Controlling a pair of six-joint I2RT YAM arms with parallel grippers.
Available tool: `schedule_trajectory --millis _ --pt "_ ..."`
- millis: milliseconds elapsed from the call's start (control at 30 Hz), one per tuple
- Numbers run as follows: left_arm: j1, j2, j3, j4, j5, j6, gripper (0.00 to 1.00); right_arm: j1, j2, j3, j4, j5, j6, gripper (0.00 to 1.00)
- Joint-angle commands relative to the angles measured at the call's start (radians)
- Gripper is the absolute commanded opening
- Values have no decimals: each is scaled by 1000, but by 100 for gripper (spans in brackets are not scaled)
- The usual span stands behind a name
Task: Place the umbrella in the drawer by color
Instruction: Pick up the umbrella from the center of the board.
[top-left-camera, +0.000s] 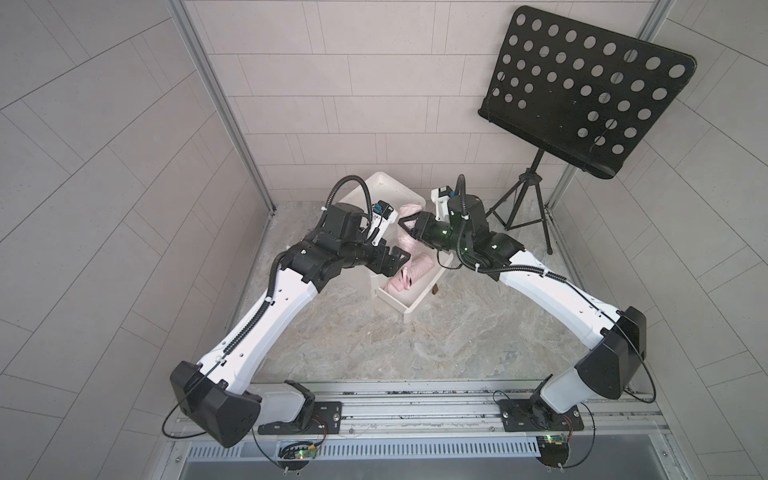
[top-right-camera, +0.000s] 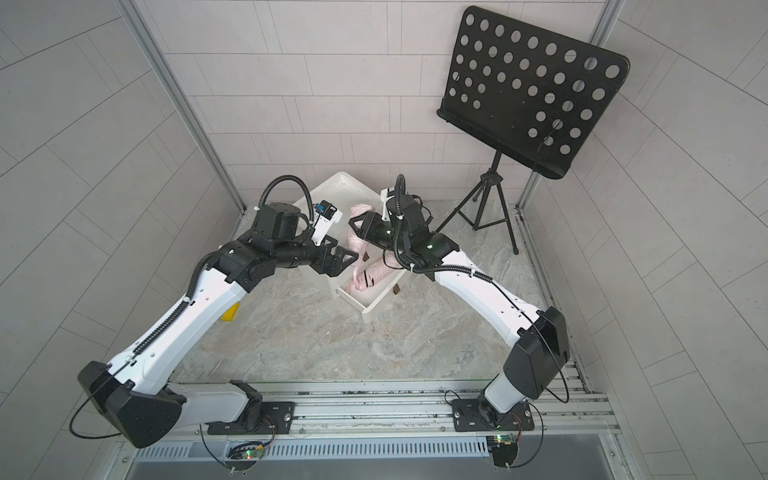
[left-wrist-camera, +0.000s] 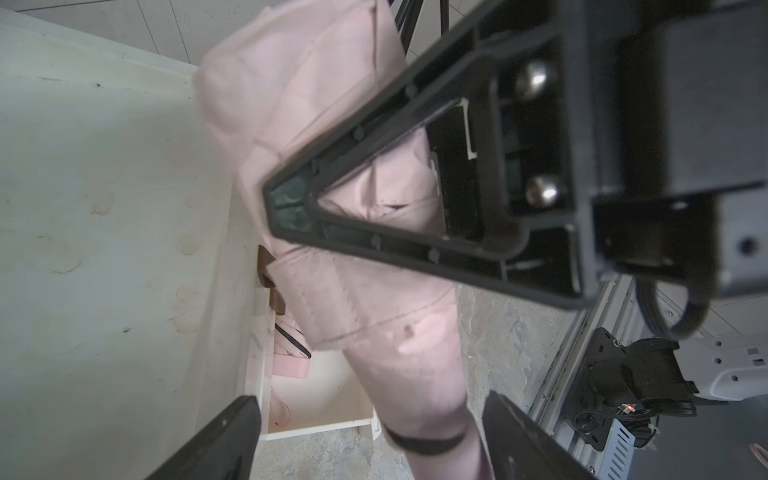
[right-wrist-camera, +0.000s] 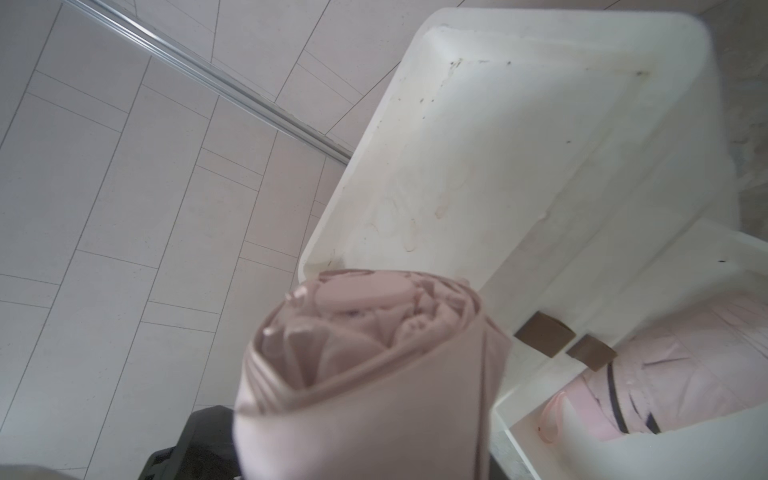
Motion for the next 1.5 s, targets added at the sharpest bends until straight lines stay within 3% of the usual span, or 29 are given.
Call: schedule_trajectory --millis 0,300,367,433,500,667,800,900,1033,1267,1467 --pt "-7 -16 -21 48 -2 -30 91 19 4 41 80 -7 33 40" --pt "-10 -6 -44 87 -28 -42 89 53 24 51 116 -7 54 39" --pt "-10 -2 -43 89 -36 -41 82 60 23 48 118 -8 54 39" --pt "-11 -4 -46 89 -32 -37 58 64 17 34 131 -12 60 40" --pt "-10 -5 -52 89 -30 -33 46 67 7 17 141 -11 64 40" --pt "-9 -1 -45 68 -27 -19 37 71 -16 -19 152 -20 65 47" --pt "-3 -11 -29 37 -13 -4 26 65 -53 -49 151 -1 41 68" --pt "12 -22 -8 10 -11 0 23 39 -92 -67 128 -15 7 80" --pt "59 -27 46 -38 43 5 21 -26 -176 -140 171 -92 -10 85" --pt "155 32 257 -231 263 47 20 -156 -297 -300 334 -306 -48 87" --pt "160 71 390 -358 464 56 21 -139 -294 -359 558 -459 -34 85"
